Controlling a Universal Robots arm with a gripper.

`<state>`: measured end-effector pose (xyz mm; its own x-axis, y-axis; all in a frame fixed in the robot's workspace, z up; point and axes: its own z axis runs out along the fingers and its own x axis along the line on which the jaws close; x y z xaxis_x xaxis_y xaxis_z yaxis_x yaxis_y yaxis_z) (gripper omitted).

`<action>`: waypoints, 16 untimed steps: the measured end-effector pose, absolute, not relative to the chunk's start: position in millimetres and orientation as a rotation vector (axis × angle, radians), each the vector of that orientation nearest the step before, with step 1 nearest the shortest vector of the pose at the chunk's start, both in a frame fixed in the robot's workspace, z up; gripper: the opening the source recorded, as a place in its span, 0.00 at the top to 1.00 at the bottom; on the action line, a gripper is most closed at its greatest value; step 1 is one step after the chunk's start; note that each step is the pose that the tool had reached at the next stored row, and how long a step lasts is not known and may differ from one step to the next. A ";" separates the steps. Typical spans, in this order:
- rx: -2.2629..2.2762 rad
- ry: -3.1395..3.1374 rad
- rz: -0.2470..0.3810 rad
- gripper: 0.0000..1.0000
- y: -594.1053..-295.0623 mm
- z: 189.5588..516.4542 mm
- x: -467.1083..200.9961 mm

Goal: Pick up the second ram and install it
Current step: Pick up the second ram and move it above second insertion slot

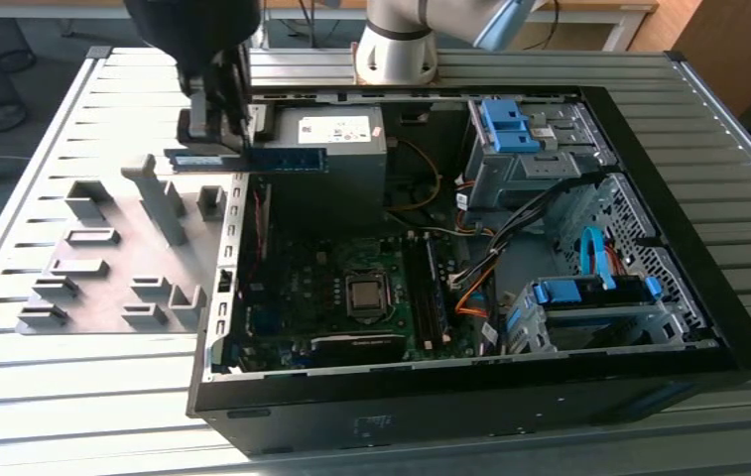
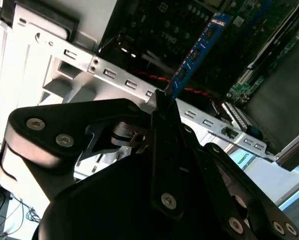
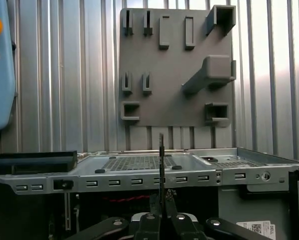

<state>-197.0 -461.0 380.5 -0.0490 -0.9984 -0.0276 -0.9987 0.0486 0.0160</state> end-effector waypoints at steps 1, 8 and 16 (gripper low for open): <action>-2.160 2.268 0.048 0.86 -461.0 380.3 -194.0; -2.160 2.268 0.048 0.86 -461.1 379.1 -172.8; -2.160 2.268 0.048 0.86 -461.0 377.8 -149.6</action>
